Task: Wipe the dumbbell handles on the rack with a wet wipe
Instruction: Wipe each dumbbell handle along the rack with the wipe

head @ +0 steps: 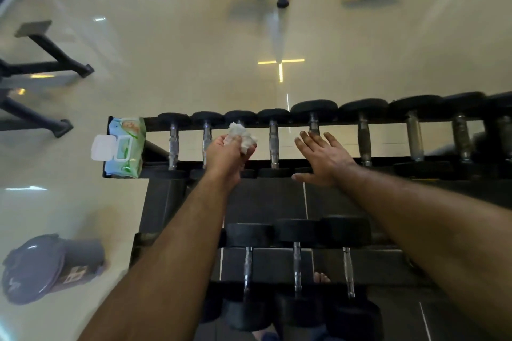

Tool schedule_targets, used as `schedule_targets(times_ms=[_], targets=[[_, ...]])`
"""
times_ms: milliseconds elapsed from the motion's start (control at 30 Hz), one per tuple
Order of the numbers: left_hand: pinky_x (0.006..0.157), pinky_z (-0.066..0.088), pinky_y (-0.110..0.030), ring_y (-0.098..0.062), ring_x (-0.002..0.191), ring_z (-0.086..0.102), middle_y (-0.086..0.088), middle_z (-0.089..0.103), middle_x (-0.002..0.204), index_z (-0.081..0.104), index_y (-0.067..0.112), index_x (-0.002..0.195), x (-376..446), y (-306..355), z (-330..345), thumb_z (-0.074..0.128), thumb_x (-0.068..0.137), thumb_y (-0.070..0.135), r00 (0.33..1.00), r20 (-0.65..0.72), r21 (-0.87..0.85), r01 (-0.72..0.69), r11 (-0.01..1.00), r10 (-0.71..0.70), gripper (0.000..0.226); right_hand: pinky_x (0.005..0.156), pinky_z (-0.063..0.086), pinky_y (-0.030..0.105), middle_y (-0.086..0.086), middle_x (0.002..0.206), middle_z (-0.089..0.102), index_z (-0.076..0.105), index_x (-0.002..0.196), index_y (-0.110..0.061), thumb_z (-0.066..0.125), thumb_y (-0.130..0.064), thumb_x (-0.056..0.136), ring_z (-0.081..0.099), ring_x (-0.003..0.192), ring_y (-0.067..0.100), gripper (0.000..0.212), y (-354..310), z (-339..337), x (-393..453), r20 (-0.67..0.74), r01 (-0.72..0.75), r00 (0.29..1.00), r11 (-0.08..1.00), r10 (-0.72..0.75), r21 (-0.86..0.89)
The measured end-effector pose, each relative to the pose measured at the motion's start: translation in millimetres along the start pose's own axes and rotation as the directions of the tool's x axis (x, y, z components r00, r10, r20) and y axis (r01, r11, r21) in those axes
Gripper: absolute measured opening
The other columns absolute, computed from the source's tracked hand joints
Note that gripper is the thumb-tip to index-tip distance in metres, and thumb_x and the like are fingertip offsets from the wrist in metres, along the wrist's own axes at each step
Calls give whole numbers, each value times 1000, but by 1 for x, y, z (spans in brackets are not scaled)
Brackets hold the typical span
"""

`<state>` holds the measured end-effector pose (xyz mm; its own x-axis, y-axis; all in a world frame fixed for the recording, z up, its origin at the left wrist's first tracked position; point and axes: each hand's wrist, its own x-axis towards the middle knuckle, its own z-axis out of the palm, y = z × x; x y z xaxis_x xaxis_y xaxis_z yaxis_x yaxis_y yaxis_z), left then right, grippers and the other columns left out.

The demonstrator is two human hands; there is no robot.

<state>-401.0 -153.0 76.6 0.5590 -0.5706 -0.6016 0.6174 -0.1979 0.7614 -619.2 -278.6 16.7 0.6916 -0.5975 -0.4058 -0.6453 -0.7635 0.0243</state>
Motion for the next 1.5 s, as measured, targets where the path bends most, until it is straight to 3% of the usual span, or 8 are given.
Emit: schedule_targets(times_ms=[233,400,600,733,933,1100,1300,1500], targets=[[87,63,-33,-28,109,75,-20,72,121,62,-1,127,11,-15,47,72,95,0,998,-16,-111,-62,992,61,33,133,-8,53,7,180,-2,20,171,-19,21,-75,104,-16,165,26,88,14,19,12,90,71,993,992,-81,104],[78,64,-31,-20,98,76,-6,78,103,75,17,108,29,-36,66,81,93,23,950,-182,351,-179,919,255,17,130,-16,47,8,180,-1,29,169,-19,22,-74,103,-17,165,24,87,22,31,17,-22,169,986,975,-167,146],[60,49,-34,-20,65,65,1,69,68,70,19,77,77,-55,74,61,103,47,774,133,911,-342,233,619,39,132,-12,49,4,180,10,41,164,-18,31,-69,104,-15,165,24,79,29,44,20,-89,227,973,953,-213,202],[80,53,-35,-26,96,68,-8,73,106,76,11,116,103,-73,80,65,94,6,695,448,874,-472,-112,563,25,133,-10,50,6,180,10,41,163,-17,30,-69,103,-15,165,24,81,30,49,22,-106,236,970,950,-219,206],[81,58,-44,-32,98,61,-13,67,111,75,3,109,106,-88,69,73,86,-4,617,664,748,-538,-388,423,24,133,-10,48,8,179,17,38,165,-16,32,-69,103,-9,166,25,82,30,52,20,-143,249,964,950,-225,186],[89,56,-39,-21,97,63,-1,64,111,79,17,109,77,-77,47,74,94,27,761,648,721,-613,-323,4,19,130,-16,43,6,181,6,27,169,-16,37,-68,102,-15,165,21,85,30,50,21,-128,243,967,948,-221,205],[74,54,-38,-27,87,61,-12,67,100,76,3,108,95,-61,62,70,87,-1,567,667,739,-589,-328,483,23,132,-14,41,2,171,-39,-23,168,-18,43,-83,94,-38,157,18,118,24,38,19,-40,132,991,911,-127,392],[92,57,-38,-28,109,60,-11,63,126,72,7,117,104,-68,59,79,84,8,606,774,598,-605,-526,183,34,133,-10,44,8,170,-41,-32,163,-13,28,-106,75,-35,158,25,142,5,33,30,-55,-183,967,824,250,536]])
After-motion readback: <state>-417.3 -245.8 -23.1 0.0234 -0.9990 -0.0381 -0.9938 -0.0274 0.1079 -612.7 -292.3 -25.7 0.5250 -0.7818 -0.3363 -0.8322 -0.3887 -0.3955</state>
